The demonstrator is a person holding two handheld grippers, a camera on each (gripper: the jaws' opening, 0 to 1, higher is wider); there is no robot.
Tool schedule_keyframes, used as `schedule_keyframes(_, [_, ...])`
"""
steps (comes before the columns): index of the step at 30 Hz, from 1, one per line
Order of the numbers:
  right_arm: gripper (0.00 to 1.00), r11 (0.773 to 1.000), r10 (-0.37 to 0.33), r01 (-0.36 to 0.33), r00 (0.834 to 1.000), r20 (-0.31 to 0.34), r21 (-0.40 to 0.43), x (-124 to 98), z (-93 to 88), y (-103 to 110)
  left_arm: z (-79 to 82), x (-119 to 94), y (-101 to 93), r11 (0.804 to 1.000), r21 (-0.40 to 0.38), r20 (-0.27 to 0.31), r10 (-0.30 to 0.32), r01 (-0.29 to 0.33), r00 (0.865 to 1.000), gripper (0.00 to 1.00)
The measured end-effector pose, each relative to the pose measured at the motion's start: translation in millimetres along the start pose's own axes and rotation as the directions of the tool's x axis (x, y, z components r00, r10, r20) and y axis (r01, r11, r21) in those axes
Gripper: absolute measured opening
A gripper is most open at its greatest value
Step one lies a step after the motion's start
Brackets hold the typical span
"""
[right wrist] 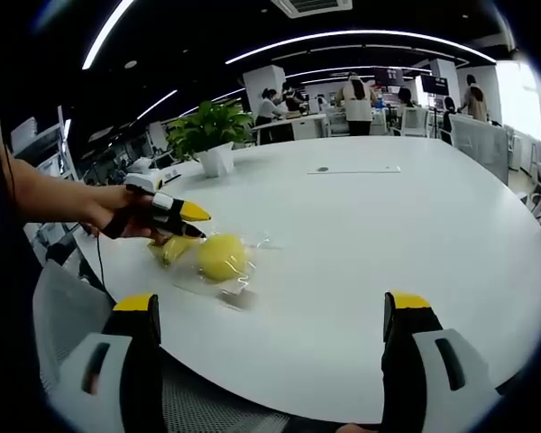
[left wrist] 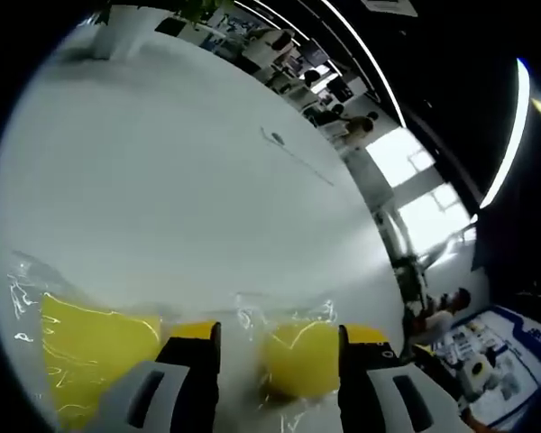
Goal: Compare the silicone blocks by pressing each to a similar depth, holding the contact briefly, and releasing to observe deformation and rebound differences across the visible hardness samples.
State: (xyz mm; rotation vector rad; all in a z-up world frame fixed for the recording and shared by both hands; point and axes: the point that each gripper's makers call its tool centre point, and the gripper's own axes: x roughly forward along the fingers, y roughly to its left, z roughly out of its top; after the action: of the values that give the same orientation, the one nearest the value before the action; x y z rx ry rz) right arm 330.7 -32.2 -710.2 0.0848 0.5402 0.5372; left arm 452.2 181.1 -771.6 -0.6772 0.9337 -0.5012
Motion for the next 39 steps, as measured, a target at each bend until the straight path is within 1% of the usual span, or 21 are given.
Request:
schedule_keyframes(2, [0.96, 1.000, 0.001, -0.001, 1.000, -0.001, 0.001, 0.2, -0.6, 0.5, 0.6, 3.1, 2.3, 1.000, -0.002, -0.001, 0.011, -0.011, 1.000, 0.47])
schedule_keyframes(4, [0.96, 1.000, 0.002, -0.002, 1.000, -0.002, 0.003, 0.6, -0.4, 1.5, 1.6, 3.5, 3.4, 1.000, -0.001, -0.001, 0.023, -0.023, 1.000, 0.40])
schedule_keyframes(6, [0.96, 1.000, 0.000, 0.000, 1.000, 0.000, 0.001, 1.2, -0.1, 2.0, 4.2, 5.5, 7.8, 0.999, -0.024, 0.004, 0.036, -0.036, 0.999, 0.36])
schedule_keyframes(9, [0.96, 1.000, 0.003, -0.003, 1.000, 0.002, 0.003, 0.6, 0.2, 3.9, 4.8, 8.8, 9.1, 0.999, -0.040, 0.001, 0.036, -0.036, 0.999, 0.30])
schedule_keyframes(14, [0.96, 1.000, -0.001, 0.001, 1.000, 0.001, 0.010, -0.6, -1.6, 3.9, 4.9, 13.0, 4.7, 0.997, -0.067, -0.011, 0.024, -0.024, 1.000, 0.28])
schedule_keyframes(15, [0.96, 1.000, -0.002, 0.002, 1.000, 0.002, 0.012, -0.8, -1.9, 3.2, 3.5, 13.6, 5.0, 0.998, -0.059, -0.018, 0.032, -0.033, 0.999, 0.27])
schedule_keyframes(18, [0.96, 1.000, -0.004, 0.004, 1.000, 0.003, 0.014, -1.3, -1.9, 2.2, -0.1, 14.1, 6.2, 0.998, -0.051, -0.042, 0.046, -0.048, 0.998, 0.21])
schedule_keyframes(20, [0.96, 1.000, -0.006, 0.006, 1.000, 0.002, 0.014, -1.4, -2.0, 1.6, 0.6, 13.7, 4.8, 0.998, -0.030, -0.044, 0.053, -0.054, 0.998, 0.21])
schedule_keyframes(22, [0.96, 1.000, -0.008, 0.008, 1.000, 0.003, 0.016, -1.6, -1.5, 1.6, -1.1, 13.2, 6.2, 0.997, -0.009, -0.052, 0.075, -0.076, 0.996, 0.20])
schedule_keyframes(25, [0.96, 1.000, -0.009, 0.009, 1.000, 0.003, 0.017, -1.7, -1.5, 1.7, -3.5, 14.5, 5.3, 0.997, 0.002, -0.060, 0.076, -0.076, 0.995, 0.17])
schedule_keyframes(27, [0.96, 1.000, -0.008, 0.008, 1.000, 0.001, 0.017, -1.6, -2.5, 1.4, -11.2, 18.6, 8.3, 0.997, -0.017, -0.098, 0.072, -0.074, 0.993, 0.14])
schedule_keyframes(28, [0.96, 1.000, -0.009, 0.009, 1.000, 0.002, 0.017, -2.0, -2.7, 1.5, -8.0, 20.2, 6.5, 0.997, -0.052, -0.082, 0.056, -0.060, 0.995, 0.14])
schedule_keyframes(29, [0.96, 1.000, -0.009, 0.009, 1.000, 0.001, 0.016, -2.6, -2.8, 1.9, -8.0, 20.7, 6.2, 0.994, -0.086, -0.089, 0.056, -0.064, 0.994, 0.14])
schedule_keyframes(30, [0.96, 1.000, -0.009, 0.009, 1.000, 0.000, 0.015, -3.5, -3.4, 2.1, -7.1, 21.9, 7.5, 0.996, -0.068, -0.087, 0.059, -0.065, 0.994, 0.13])
schedule_keyframes(33, [0.96, 1.000, -0.013, 0.013, 1.000, -0.001, 0.019, -6.4, -5.3, 1.3, -7.7, 24.3, 6.8, 0.996, -0.062, -0.083, 0.056, -0.062, 0.995, 0.10])
schedule_keyframes(36, [0.96, 0.999, -0.021, 0.021, 1.000, 0.000, 0.024, -8.5, -6.2, -0.8, -8.3, 23.6, 6.5, 0.997, -0.060, -0.081, 0.045, -0.050, 0.996, 0.01])
schedule_keyframes(37, [0.96, 0.999, -0.022, 0.022, 1.000, 0.000, 0.025, -8.9, -6.4, -1.3, -7.0, 23.4, 5.4, 0.999, -0.040, -0.076, 0.033, -0.037, 0.997, 0.00])
schedule_keyframes(39, [0.96, 0.999, -0.025, 0.025, 1.000, 0.002, 0.029, -9.7, -5.7, -2.1, -7.6, 22.4, 3.4, 0.999, -0.025, -0.078, 0.036, -0.038, 0.996, 0.00])
